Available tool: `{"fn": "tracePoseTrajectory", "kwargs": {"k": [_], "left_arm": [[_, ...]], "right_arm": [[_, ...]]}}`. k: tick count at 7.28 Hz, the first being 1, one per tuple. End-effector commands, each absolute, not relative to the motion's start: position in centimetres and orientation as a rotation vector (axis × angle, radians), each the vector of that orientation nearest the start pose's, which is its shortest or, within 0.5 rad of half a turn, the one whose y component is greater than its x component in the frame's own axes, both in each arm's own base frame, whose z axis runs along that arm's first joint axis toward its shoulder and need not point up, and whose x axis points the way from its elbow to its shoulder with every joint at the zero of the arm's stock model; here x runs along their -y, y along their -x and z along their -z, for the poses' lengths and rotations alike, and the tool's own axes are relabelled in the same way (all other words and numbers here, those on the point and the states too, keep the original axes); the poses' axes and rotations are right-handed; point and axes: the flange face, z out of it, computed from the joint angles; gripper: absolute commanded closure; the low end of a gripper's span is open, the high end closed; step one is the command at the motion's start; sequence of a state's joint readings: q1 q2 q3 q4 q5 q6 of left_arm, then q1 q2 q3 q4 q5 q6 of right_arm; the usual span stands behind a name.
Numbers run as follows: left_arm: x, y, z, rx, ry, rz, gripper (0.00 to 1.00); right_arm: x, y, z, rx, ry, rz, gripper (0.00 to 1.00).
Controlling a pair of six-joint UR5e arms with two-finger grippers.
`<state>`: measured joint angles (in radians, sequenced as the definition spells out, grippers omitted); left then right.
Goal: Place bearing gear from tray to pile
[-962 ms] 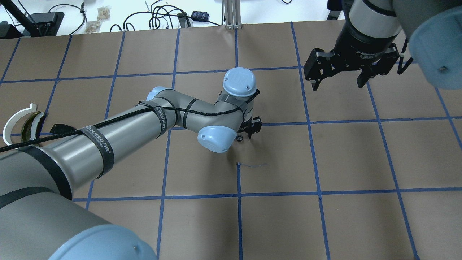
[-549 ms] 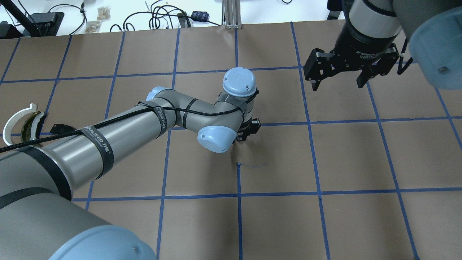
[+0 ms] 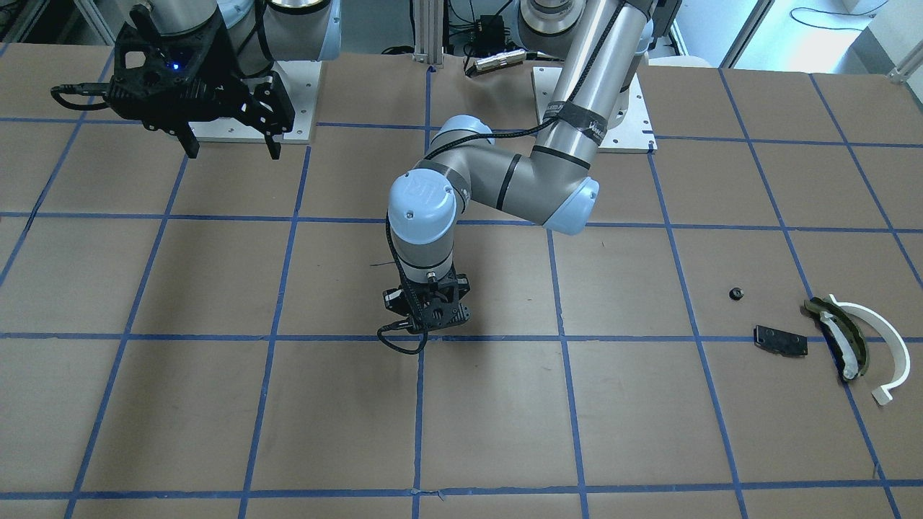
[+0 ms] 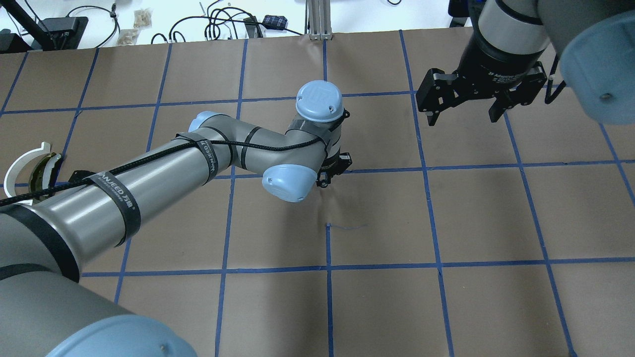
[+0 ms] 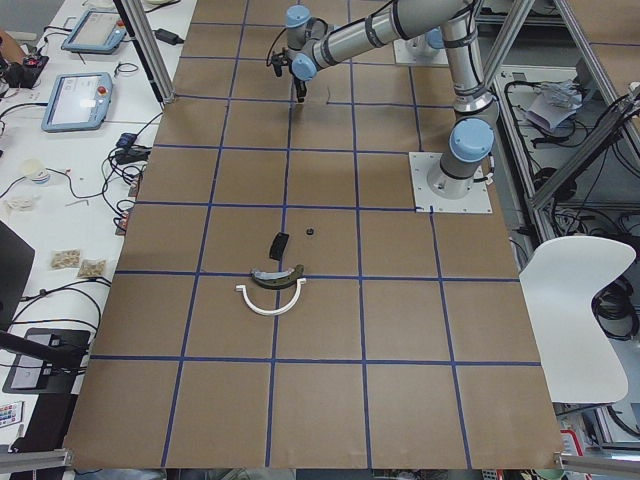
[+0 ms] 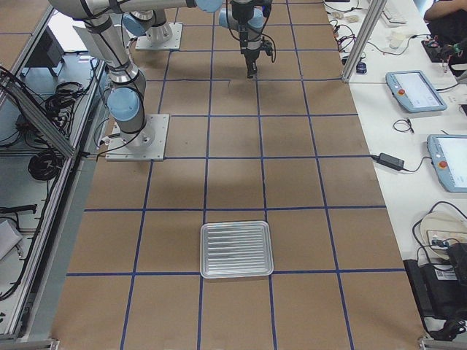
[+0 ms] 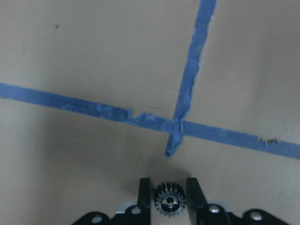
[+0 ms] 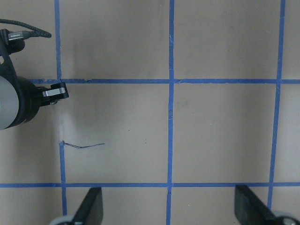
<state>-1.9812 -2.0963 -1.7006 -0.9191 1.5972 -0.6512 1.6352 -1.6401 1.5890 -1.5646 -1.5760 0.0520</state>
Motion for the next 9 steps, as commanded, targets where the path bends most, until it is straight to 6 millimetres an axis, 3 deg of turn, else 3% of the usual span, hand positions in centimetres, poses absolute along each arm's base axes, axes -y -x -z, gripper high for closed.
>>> {"fn": "tracePoseTrajectory", "kwargs": {"k": [1, 2, 3, 4, 6, 9], "left_arm": [[52.2, 35.9, -19.7, -3.092, 0.379, 0.026, 1.0], [53.0, 33.5, -20.9, -3.098, 0.22, 0.02, 1.0], [55.1, 26.8, -21.9, -3.092, 0.251, -0.002, 1.0], [55.7, 19.5, -22.6, -3.094, 0.183, -0.027, 1.0], [53.5, 6.5, -21.3, -3.027, 0.205, -0.113, 1.0], [52.1, -8.1, -22.8, -3.032, 0.122, -0.131, 1.0]], "right_arm": [[45.7, -16.3, -51.1, -3.138, 0.017, 0.067, 0.0], [45.7, -16.3, -51.1, -3.137, 0.017, 0.067, 0.0], [45.7, -16.3, -51.2, -3.135, 0.019, 0.072, 0.0], [45.7, -16.4, -51.1, -3.134, 0.017, 0.067, 0.0], [45.7, -16.4, -51.1, -3.134, 0.017, 0.067, 0.0], [45.7, -16.4, -51.1, -3.134, 0.017, 0.067, 0.0]]}}
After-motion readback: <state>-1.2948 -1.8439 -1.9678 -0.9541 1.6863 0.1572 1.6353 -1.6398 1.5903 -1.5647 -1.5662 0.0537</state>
